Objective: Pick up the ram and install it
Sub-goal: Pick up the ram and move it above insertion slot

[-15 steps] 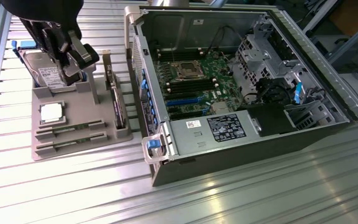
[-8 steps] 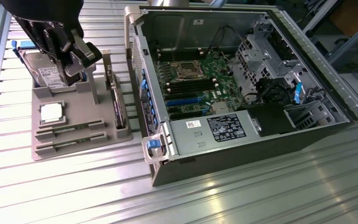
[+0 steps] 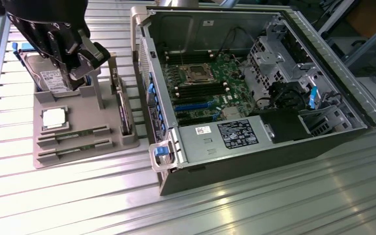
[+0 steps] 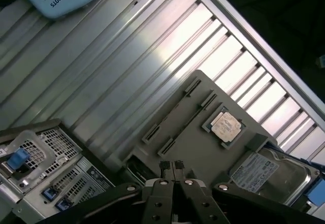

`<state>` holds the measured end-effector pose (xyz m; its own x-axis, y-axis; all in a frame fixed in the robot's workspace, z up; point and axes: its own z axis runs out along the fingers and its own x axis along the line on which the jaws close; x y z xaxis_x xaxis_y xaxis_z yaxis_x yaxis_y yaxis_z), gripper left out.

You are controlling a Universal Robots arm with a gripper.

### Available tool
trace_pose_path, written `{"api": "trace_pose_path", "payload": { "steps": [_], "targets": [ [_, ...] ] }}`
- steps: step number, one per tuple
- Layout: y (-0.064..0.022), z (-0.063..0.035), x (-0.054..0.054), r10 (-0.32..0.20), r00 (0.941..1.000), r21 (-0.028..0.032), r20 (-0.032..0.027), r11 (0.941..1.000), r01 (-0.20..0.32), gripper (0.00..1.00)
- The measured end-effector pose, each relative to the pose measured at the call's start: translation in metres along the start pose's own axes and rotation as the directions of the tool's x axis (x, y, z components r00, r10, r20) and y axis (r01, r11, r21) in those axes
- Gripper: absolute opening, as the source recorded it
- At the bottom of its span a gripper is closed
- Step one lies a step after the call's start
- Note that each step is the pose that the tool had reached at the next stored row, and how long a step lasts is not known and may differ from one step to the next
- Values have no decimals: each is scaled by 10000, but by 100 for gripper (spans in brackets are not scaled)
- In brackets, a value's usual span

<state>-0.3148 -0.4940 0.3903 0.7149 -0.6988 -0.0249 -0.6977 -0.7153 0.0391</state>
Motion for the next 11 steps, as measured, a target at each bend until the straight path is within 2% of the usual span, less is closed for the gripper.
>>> {"api": "trace_pose_path", "payload": {
  "steps": [5,11],
  "targets": [
    [0,0,0,-679,9977,-18,-26,9977,679,11],
    [0,1,0,-1623,9867,-45,-60,9867,1623,11]
  ]
}}
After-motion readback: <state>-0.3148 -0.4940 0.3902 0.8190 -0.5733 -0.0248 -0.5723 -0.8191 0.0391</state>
